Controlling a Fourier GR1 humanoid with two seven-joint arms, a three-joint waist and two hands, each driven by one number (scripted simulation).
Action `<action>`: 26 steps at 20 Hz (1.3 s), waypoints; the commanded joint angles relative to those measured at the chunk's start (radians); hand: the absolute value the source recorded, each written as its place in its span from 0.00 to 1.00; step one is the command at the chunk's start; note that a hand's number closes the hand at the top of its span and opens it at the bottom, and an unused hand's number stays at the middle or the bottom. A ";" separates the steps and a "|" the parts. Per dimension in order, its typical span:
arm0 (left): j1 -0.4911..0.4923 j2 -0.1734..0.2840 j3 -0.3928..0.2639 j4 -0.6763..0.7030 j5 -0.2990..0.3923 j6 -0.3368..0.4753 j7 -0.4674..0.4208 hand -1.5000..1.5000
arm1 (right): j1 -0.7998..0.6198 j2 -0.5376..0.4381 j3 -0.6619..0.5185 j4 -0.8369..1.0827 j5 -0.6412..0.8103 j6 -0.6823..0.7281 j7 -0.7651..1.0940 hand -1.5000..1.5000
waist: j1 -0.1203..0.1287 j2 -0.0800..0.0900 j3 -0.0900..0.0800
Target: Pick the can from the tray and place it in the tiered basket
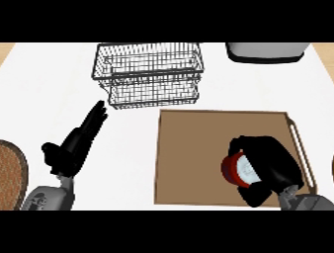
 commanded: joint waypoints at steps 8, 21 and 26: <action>0.000 -0.029 -0.016 0.060 -0.033 -0.001 -0.065 0.50 | -0.299 -0.185 -0.375 0.547 -0.026 -0.178 -0.306 1.00 | 0.028 0.012 0.001; -0.012 -0.044 -0.008 0.011 -0.033 0.017 0.003 0.50 | -0.525 -0.017 -0.510 0.307 -0.358 -0.059 -0.198 1.00 | 0.001 -0.002 -0.001; -0.017 -0.013 0.024 0.072 -0.022 -0.031 -0.060 0.50 | -0.757 0.008 -0.531 0.404 -0.391 -0.016 -0.061 1.00 | 0.010 0.000 -0.001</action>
